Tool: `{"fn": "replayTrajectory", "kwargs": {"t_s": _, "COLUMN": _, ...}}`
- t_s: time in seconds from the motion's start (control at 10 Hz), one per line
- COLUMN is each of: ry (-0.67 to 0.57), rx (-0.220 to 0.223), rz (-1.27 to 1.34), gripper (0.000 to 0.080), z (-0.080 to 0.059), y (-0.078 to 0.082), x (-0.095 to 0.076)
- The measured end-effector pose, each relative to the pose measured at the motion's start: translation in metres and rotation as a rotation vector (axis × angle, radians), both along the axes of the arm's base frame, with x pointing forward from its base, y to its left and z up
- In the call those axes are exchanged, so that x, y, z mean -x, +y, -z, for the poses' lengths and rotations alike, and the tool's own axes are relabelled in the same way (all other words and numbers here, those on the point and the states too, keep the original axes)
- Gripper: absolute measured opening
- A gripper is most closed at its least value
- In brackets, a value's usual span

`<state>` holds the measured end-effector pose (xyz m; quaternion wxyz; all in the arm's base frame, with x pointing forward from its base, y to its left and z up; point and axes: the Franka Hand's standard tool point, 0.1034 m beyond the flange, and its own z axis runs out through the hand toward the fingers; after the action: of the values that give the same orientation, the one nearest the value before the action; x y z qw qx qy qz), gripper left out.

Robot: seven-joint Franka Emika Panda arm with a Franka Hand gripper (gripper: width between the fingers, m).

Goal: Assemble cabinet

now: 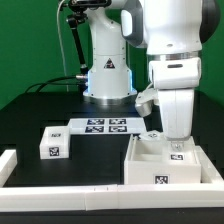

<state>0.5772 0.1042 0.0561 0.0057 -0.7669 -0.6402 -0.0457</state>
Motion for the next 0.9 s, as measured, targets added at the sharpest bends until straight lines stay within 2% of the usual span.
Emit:
{"fn": "replayTrajectory", "kwargs": {"t_s": 0.5, "ry": 0.047, "rx": 0.011, "rz": -0.011, "gripper": 0.0072, "z": 0.001, "y": 0.000, "x": -0.001}}
{"fn": "replayTrajectory", "kwargs": {"t_s": 0.6, "ry": 0.046, "rx": 0.011, "rz": -0.010, "gripper": 0.0153, "z": 0.001, "y": 0.000, "x": -0.001}}
{"fn": "replayTrajectory", "kwargs": {"t_s": 0.7, "ry": 0.046, "rx": 0.011, "rz": -0.010, "gripper": 0.0302, "z": 0.001, "y": 0.000, "x": -0.001}}
{"fn": "replayTrajectory", "kwargs": {"t_s": 0.8, "ry": 0.039, "rx": 0.010, "rz": -0.004, "gripper": 0.0302, "z": -0.001, "y": 0.000, "x": 0.000}}
{"fn": "replayTrajectory", "kwargs": {"t_s": 0.9, "ry": 0.022, "rx": 0.012, "rz": -0.004, "gripper": 0.0477, "z": -0.010, "y": 0.000, "x": 0.006}}
